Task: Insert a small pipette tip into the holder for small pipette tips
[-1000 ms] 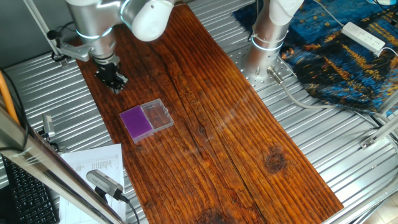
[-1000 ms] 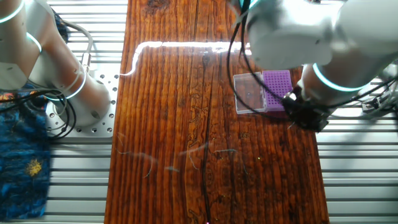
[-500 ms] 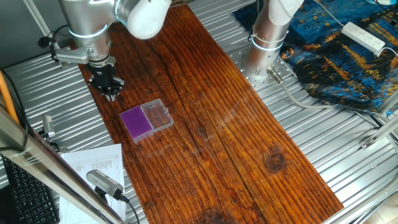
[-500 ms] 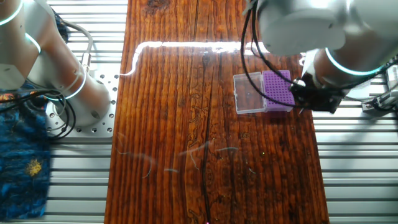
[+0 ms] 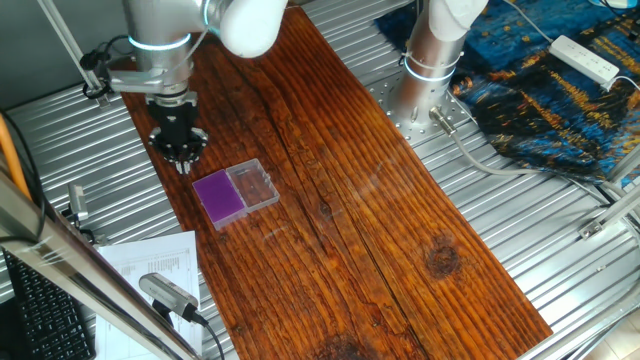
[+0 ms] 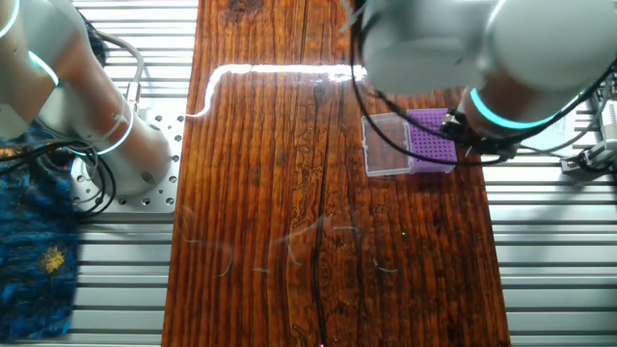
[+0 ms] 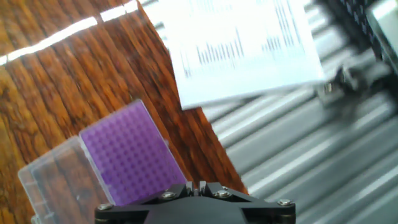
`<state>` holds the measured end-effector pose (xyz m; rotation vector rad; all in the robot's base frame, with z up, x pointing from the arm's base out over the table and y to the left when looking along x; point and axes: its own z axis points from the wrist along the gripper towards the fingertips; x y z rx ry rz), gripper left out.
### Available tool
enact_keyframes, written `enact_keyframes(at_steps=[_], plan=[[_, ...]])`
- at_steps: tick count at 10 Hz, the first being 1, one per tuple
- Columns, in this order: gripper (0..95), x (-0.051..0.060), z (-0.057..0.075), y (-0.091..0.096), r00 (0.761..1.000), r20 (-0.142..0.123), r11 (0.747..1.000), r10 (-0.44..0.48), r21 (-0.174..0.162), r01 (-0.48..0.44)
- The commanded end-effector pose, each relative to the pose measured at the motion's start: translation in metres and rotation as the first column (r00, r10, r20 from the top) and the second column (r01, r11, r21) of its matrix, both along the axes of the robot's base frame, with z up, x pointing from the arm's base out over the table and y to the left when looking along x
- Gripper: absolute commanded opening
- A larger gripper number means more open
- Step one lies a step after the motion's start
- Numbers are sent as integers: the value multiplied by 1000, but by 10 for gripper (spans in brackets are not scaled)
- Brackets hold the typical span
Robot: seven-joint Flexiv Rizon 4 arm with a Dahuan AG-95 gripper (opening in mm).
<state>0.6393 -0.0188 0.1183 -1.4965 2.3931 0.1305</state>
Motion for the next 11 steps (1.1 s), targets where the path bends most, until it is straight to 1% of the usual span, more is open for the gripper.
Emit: enact_keyframes(at_steps=[1,2,3,4,5,6,7,8,9,10,11], plan=[[0,1,0,3,994,54,994,100,39,-102],[0,1,0,3,988,71,988,138,63,-143],[0,1,0,3,975,102,973,197,99,-207],[0,1,0,3,962,118,958,248,116,-261],[0,1,0,3,946,146,938,288,156,-309],[0,1,0,3,937,164,928,308,167,-334],[0,1,0,3,933,172,923,317,169,-345],[0,1,0,3,924,186,915,334,172,-365],[0,1,-2,5,917,206,904,342,196,-381],[0,0,-3,9,920,212,900,329,225,-374],[0,0,-5,16,927,211,899,309,253,-357]])
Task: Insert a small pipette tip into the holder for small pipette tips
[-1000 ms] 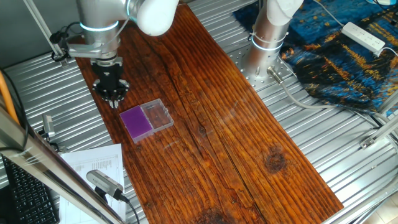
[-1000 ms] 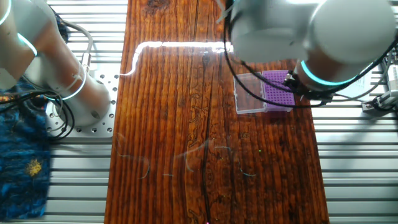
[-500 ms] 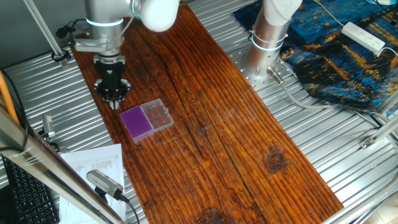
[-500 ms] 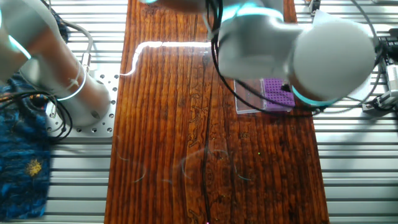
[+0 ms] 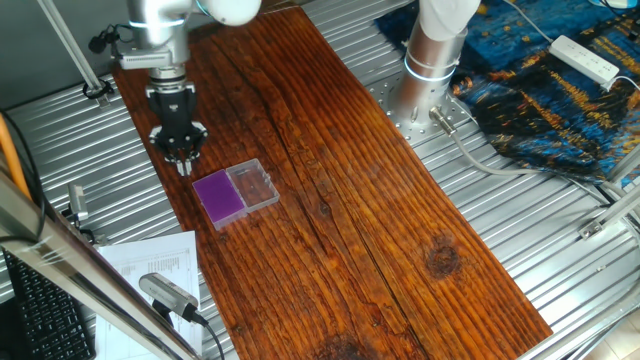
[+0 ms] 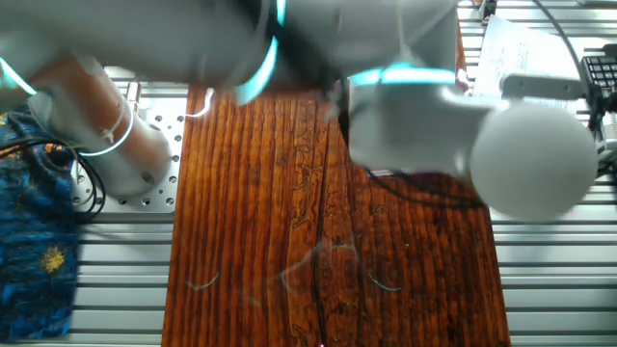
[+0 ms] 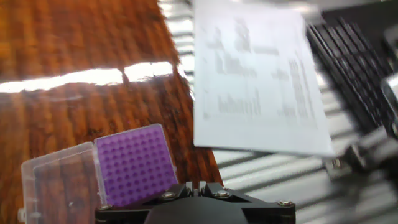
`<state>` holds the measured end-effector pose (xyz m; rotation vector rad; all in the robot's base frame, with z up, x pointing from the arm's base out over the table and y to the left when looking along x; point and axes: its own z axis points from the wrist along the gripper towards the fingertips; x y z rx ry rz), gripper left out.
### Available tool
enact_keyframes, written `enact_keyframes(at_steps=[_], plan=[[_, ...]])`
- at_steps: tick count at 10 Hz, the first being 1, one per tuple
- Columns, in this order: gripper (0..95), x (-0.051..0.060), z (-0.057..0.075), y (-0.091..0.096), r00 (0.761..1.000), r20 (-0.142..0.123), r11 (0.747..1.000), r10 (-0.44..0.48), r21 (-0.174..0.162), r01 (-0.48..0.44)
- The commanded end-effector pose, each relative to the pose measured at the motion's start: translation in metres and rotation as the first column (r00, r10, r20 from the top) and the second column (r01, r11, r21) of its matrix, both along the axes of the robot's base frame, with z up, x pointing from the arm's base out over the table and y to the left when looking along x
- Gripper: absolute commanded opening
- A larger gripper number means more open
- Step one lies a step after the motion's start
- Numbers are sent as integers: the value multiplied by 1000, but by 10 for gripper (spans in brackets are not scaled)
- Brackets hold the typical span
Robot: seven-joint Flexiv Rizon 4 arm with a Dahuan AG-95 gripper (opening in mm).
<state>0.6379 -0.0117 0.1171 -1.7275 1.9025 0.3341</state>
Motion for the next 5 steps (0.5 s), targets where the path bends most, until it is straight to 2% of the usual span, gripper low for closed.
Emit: enact_keyframes(at_steps=[1,3,5], plan=[[0,1,-5,16,1000,-12,997,-3,75,4],[0,0,-5,23,999,-22,995,47,93,-44],[0,-1,-3,25,996,-49,989,76,131,-69]])
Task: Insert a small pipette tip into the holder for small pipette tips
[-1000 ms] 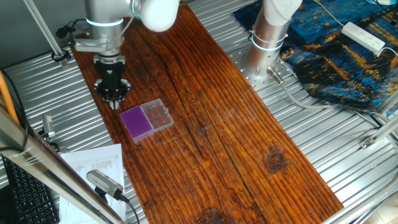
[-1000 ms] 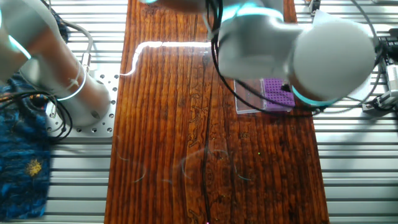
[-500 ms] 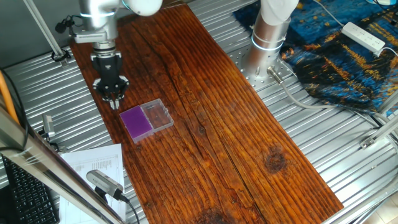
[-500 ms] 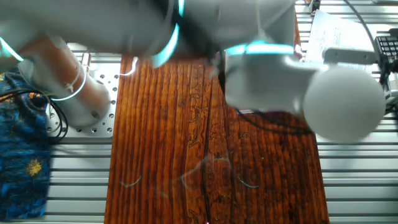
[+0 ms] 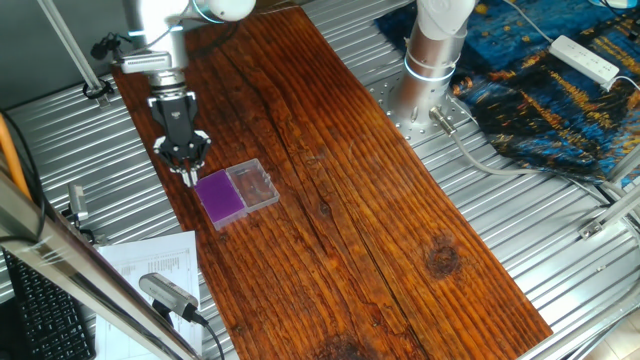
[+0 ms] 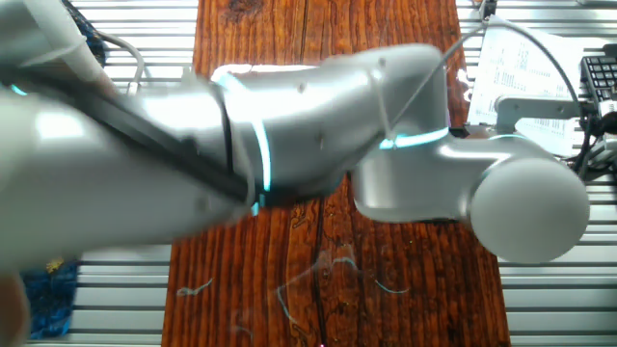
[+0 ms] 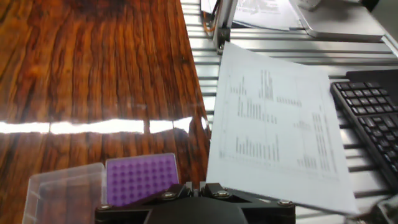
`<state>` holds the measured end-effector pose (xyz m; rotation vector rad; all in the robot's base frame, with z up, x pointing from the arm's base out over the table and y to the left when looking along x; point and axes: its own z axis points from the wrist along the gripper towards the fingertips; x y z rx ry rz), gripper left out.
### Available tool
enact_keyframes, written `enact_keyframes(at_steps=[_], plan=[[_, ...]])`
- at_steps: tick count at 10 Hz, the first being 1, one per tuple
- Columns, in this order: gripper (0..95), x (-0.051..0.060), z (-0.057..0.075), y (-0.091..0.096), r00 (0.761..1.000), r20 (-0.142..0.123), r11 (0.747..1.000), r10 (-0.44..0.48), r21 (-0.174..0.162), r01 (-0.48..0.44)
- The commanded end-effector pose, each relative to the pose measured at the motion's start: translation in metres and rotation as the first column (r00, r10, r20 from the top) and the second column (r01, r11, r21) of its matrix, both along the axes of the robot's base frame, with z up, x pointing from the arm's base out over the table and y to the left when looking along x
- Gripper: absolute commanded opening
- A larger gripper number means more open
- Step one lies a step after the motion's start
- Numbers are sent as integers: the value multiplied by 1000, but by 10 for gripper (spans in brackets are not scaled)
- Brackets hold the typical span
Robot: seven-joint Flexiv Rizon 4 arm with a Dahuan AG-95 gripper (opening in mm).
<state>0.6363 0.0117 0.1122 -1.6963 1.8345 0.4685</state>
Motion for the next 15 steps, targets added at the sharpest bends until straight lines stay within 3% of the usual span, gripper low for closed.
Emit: enact_keyframes(at_steps=[1,3,4,5,7,9,12,15], plan=[[0,0,4,4,998,-30,998,54,46,-53],[0,-3,10,11,996,-36,995,86,49,-84],[0,-4,10,15,995,-21,993,100,60,-98],[0,-5,9,19,995,5,989,104,105,-104],[0,-7,6,28,994,12,983,109,145,-110],[0,-11,2,42,995,7,983,101,151,-101],[0,-13,-5,39,992,53,972,115,200,-123],[0,-15,-10,35,992,63,969,108,219,-119]])
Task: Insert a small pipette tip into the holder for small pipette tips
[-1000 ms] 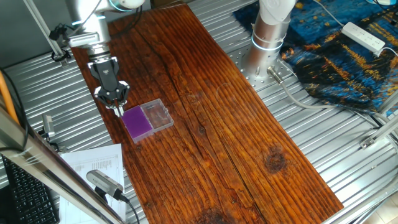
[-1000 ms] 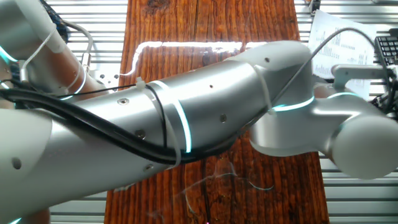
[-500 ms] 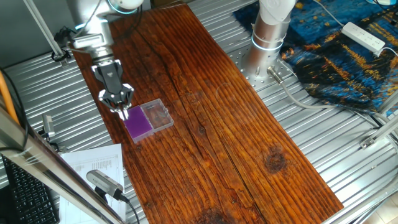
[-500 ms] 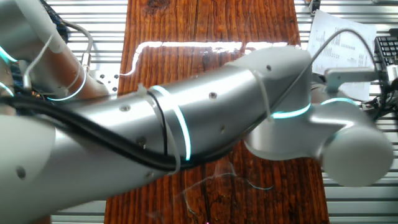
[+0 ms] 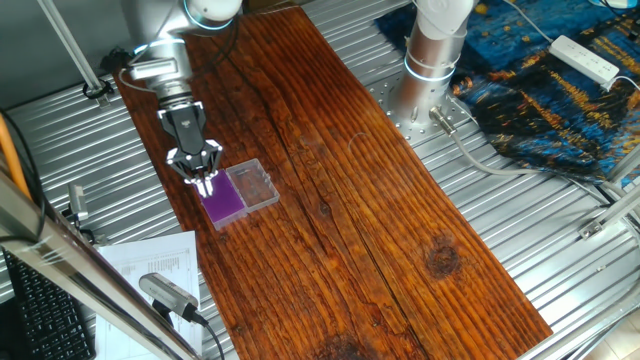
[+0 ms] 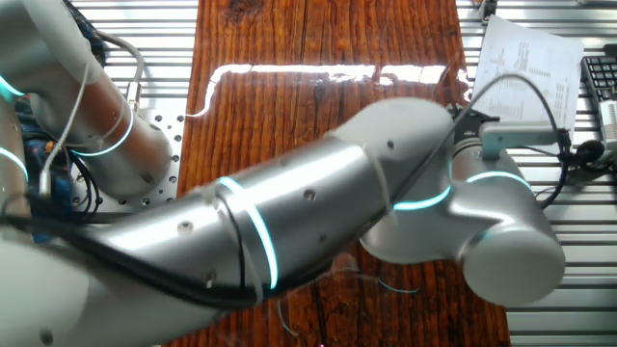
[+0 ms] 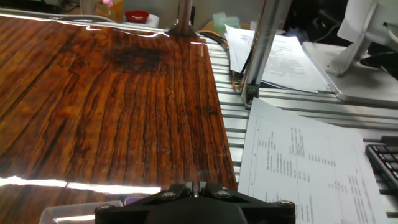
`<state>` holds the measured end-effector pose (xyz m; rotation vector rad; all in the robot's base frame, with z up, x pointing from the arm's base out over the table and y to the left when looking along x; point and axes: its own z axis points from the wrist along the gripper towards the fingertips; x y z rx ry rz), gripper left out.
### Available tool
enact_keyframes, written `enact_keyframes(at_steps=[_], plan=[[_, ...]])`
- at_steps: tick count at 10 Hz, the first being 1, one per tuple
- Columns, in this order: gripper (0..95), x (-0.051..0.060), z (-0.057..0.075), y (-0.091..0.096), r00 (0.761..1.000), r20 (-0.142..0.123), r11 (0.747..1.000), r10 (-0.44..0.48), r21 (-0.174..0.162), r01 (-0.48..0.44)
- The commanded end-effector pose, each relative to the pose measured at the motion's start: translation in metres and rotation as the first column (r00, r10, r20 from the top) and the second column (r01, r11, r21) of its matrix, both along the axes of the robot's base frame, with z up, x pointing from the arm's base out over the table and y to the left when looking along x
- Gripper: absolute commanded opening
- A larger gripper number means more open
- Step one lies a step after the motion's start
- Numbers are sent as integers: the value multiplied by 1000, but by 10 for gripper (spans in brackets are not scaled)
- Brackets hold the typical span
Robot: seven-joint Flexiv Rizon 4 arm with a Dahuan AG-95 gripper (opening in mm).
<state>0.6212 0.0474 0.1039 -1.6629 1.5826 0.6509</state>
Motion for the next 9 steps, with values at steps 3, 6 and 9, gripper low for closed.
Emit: enact_keyframes(at_steps=[3,6,9], plan=[[0,2,-9,-1,1000,7,999,-17,33,17],[0,1,-10,7,1000,1,998,-14,59,14],[0,1,-15,7,1000,-2,998,26,58,-26]])
